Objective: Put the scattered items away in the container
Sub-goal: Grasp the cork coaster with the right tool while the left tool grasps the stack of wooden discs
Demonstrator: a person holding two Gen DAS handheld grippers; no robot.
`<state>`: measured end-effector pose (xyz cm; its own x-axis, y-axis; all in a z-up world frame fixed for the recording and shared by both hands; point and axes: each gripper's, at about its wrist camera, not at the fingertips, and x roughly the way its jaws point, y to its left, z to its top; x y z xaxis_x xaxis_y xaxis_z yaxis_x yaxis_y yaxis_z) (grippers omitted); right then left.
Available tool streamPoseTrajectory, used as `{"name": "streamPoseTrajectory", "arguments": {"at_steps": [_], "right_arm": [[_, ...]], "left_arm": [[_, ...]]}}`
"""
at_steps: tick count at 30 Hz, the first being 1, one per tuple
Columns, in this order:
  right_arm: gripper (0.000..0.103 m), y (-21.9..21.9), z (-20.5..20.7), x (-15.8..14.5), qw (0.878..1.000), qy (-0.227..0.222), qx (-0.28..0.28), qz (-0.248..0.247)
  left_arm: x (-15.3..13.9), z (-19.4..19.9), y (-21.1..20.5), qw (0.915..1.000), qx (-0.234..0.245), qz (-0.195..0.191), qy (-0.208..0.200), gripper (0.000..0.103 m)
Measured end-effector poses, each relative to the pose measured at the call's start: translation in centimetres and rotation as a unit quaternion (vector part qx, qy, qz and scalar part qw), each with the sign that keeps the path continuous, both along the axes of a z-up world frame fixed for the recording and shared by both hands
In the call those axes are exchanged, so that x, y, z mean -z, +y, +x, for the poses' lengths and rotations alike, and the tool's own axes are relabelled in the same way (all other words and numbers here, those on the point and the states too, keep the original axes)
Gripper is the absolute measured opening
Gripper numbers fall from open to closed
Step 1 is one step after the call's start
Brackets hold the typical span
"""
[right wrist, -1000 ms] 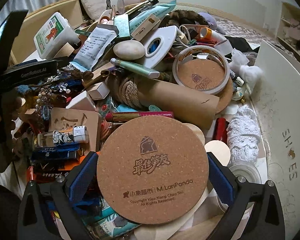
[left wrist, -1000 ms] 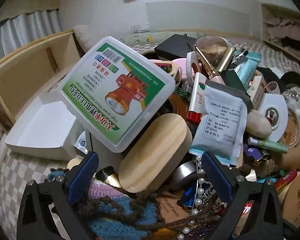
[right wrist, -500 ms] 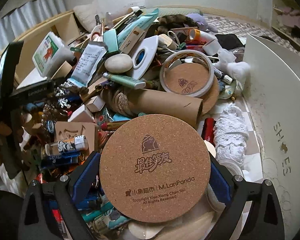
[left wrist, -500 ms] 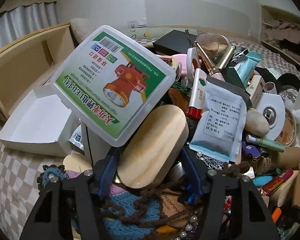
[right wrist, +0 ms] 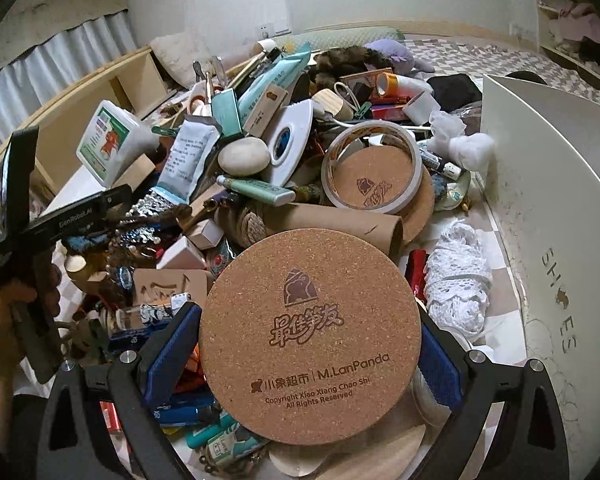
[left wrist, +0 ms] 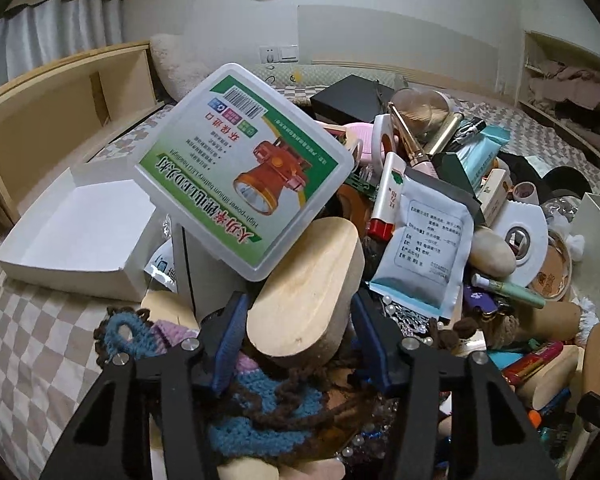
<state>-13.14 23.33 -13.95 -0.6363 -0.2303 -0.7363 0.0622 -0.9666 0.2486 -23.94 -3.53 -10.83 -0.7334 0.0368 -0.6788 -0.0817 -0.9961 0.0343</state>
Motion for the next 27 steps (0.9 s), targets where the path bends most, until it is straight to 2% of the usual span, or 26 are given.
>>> {"name": "streamPoseTrajectory", "arguments": {"at_steps": [9,12,19,27], "right_arm": [[0.099,0.2,0.2,-0.3,1.0,0.005,0.0,-0.011],[0.099,0.1,0.2,-0.3,1.0,0.004,-0.001,-0.011],[0.099,0.1,0.2,-0.1,1.0,0.0,-0.003,-0.01],[0.099,-0.1,0.2,-0.1,1.0,-0.001,-0.003,-0.01]], "left_arm": [[-0.1,1.6,0.6,0.9996,0.015,0.022,-0.01,0.051],[0.2,1.7,1.3,0.9998,0.019,0.004,-0.007,0.051],[0.6,0.9,1.1,1.0,0.008,0.004,-0.003,0.052],[1.1,-0.4,1.3,1.0,0.007,-0.004,-0.002,0.058]]}}
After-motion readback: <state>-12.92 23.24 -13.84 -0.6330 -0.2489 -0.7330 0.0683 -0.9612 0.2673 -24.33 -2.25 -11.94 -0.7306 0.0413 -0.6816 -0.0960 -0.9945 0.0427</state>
